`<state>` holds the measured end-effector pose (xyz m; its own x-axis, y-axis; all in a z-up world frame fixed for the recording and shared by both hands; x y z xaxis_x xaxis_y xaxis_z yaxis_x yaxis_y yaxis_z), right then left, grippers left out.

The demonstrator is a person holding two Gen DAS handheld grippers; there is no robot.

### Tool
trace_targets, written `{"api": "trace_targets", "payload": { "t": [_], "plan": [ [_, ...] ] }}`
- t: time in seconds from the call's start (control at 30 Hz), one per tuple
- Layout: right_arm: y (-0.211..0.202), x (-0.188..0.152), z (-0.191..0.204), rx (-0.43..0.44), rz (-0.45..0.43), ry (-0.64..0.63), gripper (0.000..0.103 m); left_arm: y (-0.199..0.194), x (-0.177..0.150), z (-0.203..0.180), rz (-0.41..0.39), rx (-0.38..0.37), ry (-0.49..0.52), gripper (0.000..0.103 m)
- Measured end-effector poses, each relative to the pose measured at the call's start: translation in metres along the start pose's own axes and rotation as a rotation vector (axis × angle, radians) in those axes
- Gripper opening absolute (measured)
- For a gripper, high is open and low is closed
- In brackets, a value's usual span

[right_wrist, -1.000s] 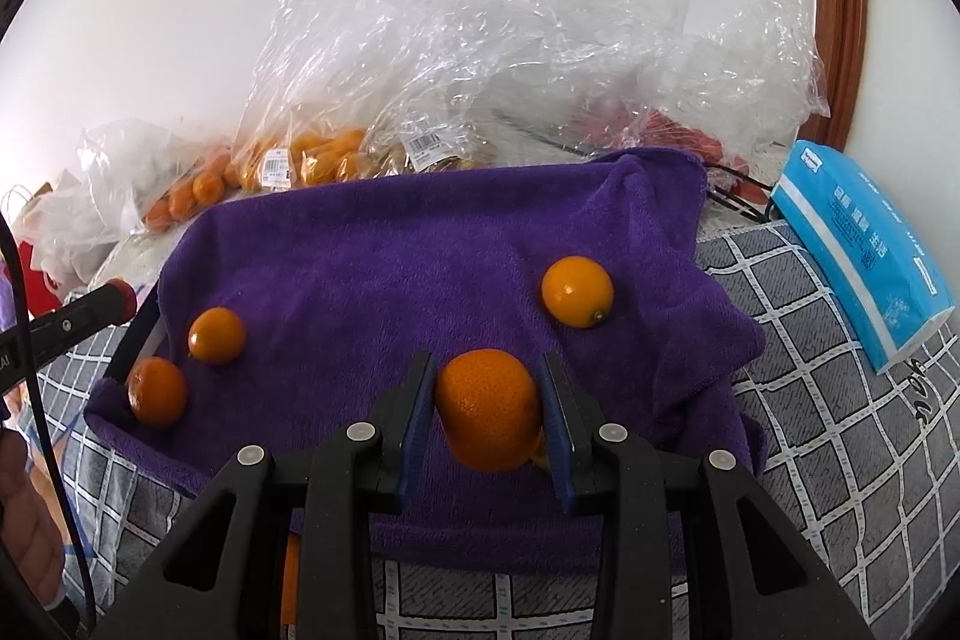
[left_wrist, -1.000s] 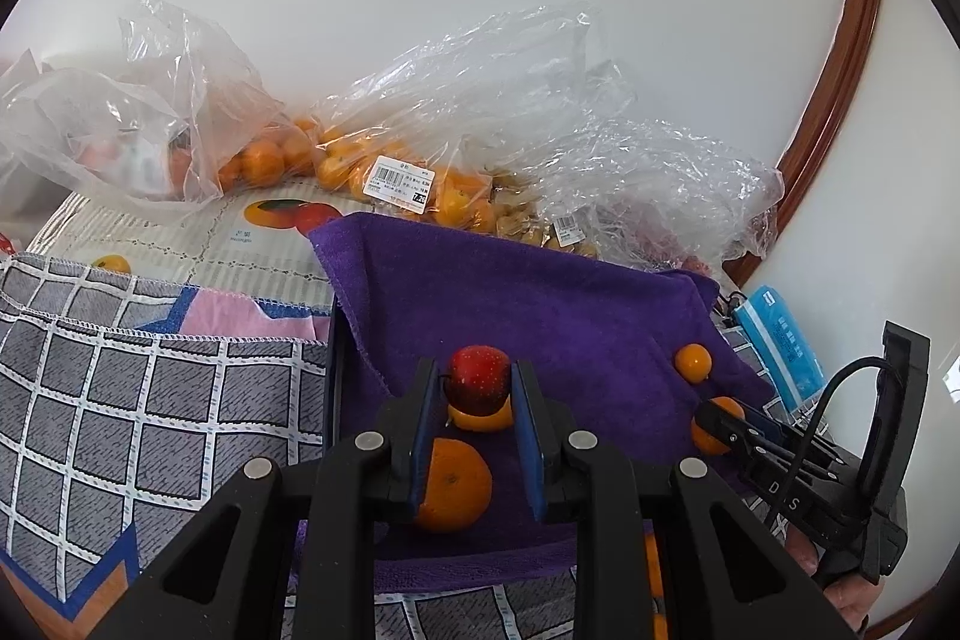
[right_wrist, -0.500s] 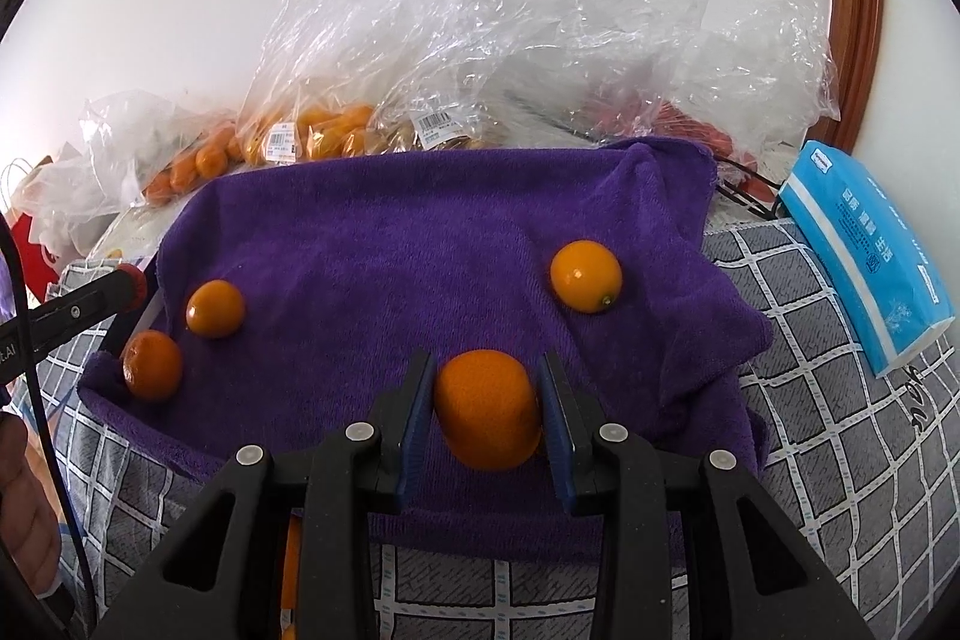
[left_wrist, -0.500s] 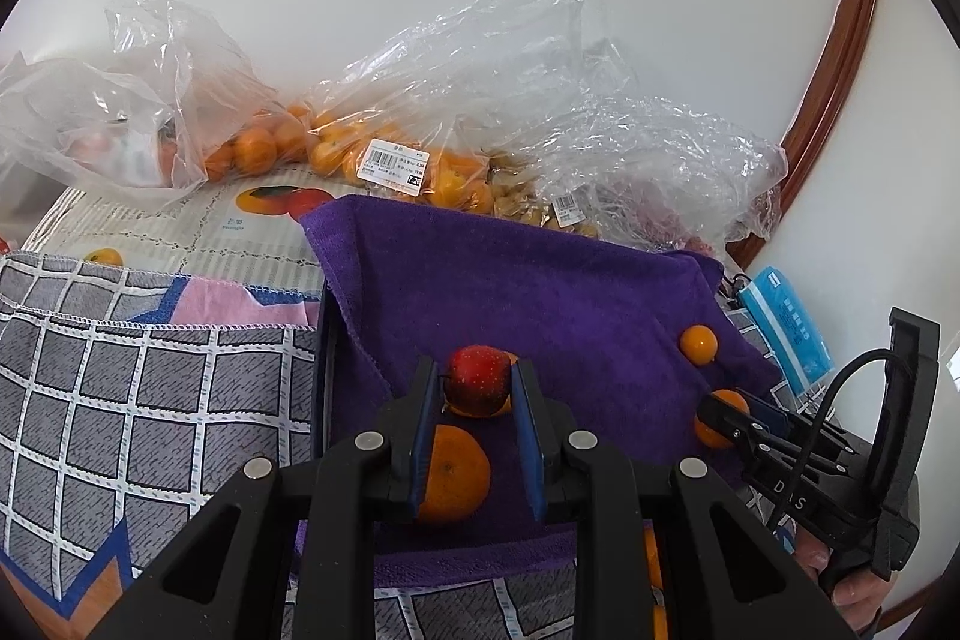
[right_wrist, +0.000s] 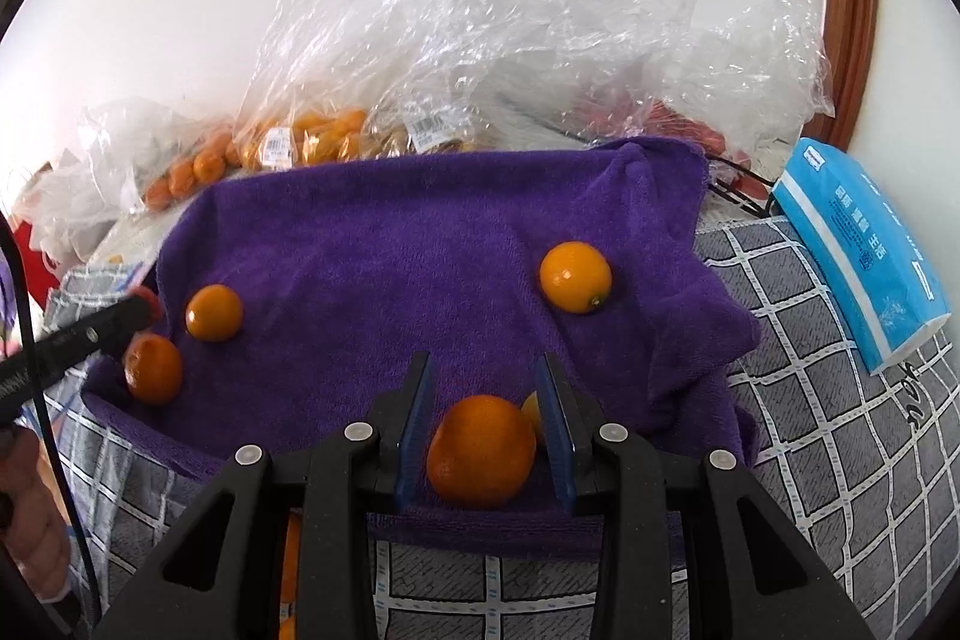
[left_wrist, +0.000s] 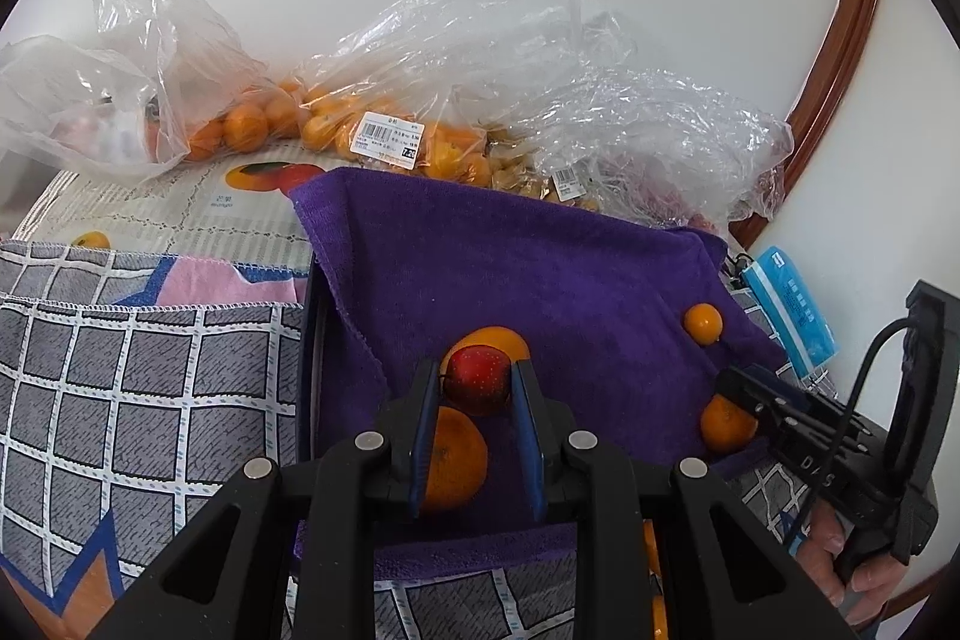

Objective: Organize fruits
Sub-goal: 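Lower and open the right tool onto the towel while the left tool releases the red fruit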

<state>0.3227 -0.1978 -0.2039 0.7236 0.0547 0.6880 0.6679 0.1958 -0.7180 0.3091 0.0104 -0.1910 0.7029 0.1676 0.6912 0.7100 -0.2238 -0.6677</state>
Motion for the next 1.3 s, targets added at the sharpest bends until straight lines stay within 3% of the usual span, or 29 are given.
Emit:
{"api": "trace_targets", "payload": {
  "t": [0.77, 1.03, 1.3],
  "plan": [
    [-0.004, 0.003, -0.003, -0.011, -0.021, 0.021, 0.035, 0.002, -0.002, -0.001, 0.02, 0.005, 0.003, 0.023],
    [-0.002, 0.002, -0.004, -0.017, -0.024, 0.022, 0.038, 0.001, -0.003, -0.004, 0.021, -0.005, 0.008, 0.033],
    [-0.006, 0.004, -0.004, -0.028, -0.047, 0.023, 0.041, -0.009, 0.001, -0.006, -0.011, -0.032, -0.006, 0.049]
  ]
}}
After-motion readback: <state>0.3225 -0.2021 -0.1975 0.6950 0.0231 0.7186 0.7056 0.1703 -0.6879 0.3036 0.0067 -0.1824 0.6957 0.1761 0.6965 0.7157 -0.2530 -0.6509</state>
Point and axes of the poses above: each gripper's, at about its wrist camera, not at the fingertips, and y roughly the way its jaws point, z to its left, x to its top, the point moved 8 cm from there along y, roughly the way its jaws point, and after that the axes turned 3 degrees about x, right-handed, at the moved point
